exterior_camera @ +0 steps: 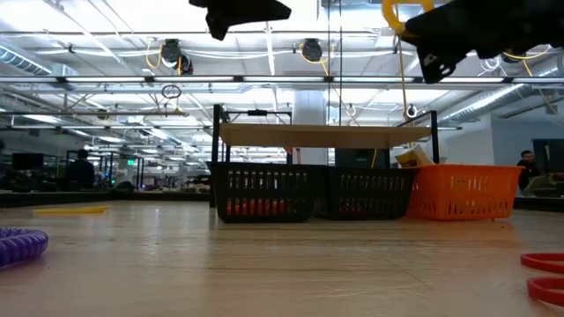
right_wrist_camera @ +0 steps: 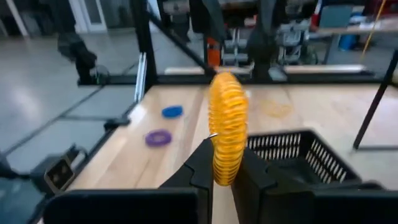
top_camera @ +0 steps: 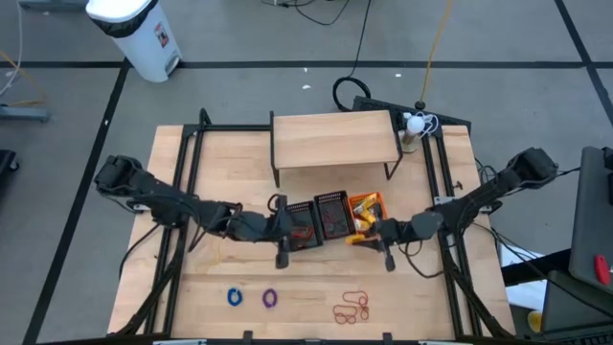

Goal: Pick & Place Office Desk Supplies
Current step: Put the yellow spiral keychain tie into the left black bin

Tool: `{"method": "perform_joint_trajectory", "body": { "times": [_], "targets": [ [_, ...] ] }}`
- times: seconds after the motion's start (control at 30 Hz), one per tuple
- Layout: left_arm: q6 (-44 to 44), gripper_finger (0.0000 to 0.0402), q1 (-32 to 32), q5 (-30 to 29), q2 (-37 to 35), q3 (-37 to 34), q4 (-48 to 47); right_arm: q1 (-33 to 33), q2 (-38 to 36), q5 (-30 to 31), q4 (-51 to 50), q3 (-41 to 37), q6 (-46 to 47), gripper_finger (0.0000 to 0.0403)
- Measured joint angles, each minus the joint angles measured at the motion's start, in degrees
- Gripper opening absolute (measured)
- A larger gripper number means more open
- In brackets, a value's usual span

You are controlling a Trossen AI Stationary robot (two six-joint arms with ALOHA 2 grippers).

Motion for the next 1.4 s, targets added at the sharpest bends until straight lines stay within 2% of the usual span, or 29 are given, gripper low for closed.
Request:
{"method": "perform_joint_trajectory", "body": {
  "times": [0.1, 0.23, 0.4, 0.57, 0.8, 0.97, 1.13, 1.4],
  "targets": [
    [-1.0, 0.0170, 1.9, 0.0, 0.0, 0.0, 1.5, -0.9, 0.1, -0.4, 3.9, 0.0, -1.4, 0.0021],
    [-4.4, 0.0170, 4.6, 1.0, 0.0, 0.0, 2.9, -1.8, 0.1, -4.8, 9.0, 0.0, -4.2, 0.0021],
    [-5.1, 0.0170, 6.8, 8.5, 0.0, 0.0, 4.9, -4.2, 0.0, -4.5, 10.1, 0.0, -4.6, 0.0021],
    [-6.0, 0.0170, 7.0, 12.2, 0.0, 0.0, 7.0, -6.8, 1.0, -4.5, 9.3, 0.0, -3.0, 0.0021],
    [-6.1, 0.0170, 5.8, 12.6, 0.0, 0.0, 8.7, -7.3, 3.3, -5.2, 12.1, 0.0, -2.4, 0.0021],
    [-6.1, 0.0170, 5.6, 12.4, 2.7, 0.0, 11.6, -7.6, 4.8, -7.6, 16.0, 0.0, -2.5, 0.0021],
    [-5.4, 0.0170, 6.3, 12.6, 5.3, 0.0, 15.1, -7.6, 4.9, -7.7, 14.9, 0.3, -2.4, 0.0021],
    [-6.0, 0.0170, 7.2, 12.6, 5.5, 0.0, 16.1, -7.6, 4.9, -7.7, 11.8, 2.1, -2.6, 0.0021]
  ]
}}
